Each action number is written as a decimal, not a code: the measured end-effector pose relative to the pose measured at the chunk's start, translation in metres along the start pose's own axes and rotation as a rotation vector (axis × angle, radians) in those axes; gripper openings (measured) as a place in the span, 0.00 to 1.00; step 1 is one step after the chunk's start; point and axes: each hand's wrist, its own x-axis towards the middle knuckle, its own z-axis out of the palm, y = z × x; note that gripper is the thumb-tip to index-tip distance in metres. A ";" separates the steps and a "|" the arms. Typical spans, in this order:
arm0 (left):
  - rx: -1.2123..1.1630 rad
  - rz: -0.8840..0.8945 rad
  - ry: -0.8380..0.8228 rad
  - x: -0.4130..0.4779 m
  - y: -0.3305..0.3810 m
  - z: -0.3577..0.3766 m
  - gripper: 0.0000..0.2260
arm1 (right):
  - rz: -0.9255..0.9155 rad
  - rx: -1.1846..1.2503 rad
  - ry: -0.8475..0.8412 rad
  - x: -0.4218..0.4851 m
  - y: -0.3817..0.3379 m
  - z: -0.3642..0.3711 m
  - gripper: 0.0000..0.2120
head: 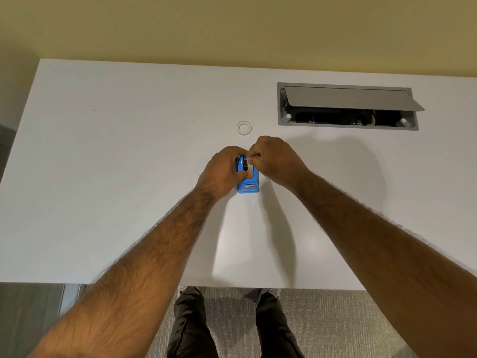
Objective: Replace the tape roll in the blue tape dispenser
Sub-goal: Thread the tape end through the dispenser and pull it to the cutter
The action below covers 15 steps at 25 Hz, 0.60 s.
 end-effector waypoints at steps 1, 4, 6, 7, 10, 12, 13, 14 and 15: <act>0.005 -0.003 0.000 0.000 0.000 0.000 0.21 | -0.006 -0.021 0.005 0.001 -0.001 0.000 0.11; 0.020 -0.002 0.000 0.001 0.000 0.000 0.20 | -0.031 -0.084 0.005 0.002 -0.005 -0.002 0.11; 0.021 -0.009 0.001 0.000 0.001 0.000 0.21 | -0.044 -0.096 0.002 0.003 -0.006 -0.003 0.10; 0.020 -0.010 0.003 0.000 0.002 0.000 0.21 | -0.050 -0.094 -0.001 0.003 -0.007 -0.003 0.10; 0.015 -0.009 0.000 -0.001 0.003 -0.001 0.21 | -0.057 -0.058 -0.006 0.004 -0.009 -0.004 0.09; 0.014 -0.006 -0.005 -0.003 0.005 -0.002 0.22 | -0.045 -0.023 -0.002 0.005 -0.010 -0.005 0.08; 0.015 0.000 -0.007 -0.004 0.006 -0.003 0.22 | -0.037 -0.013 0.003 0.005 -0.010 -0.004 0.08; 0.006 0.008 -0.014 -0.005 0.007 -0.004 0.23 | -0.029 -0.010 0.011 0.004 -0.009 -0.004 0.07; -0.025 0.014 -0.031 -0.006 0.007 -0.007 0.25 | -0.025 -0.013 0.023 0.003 -0.009 -0.003 0.07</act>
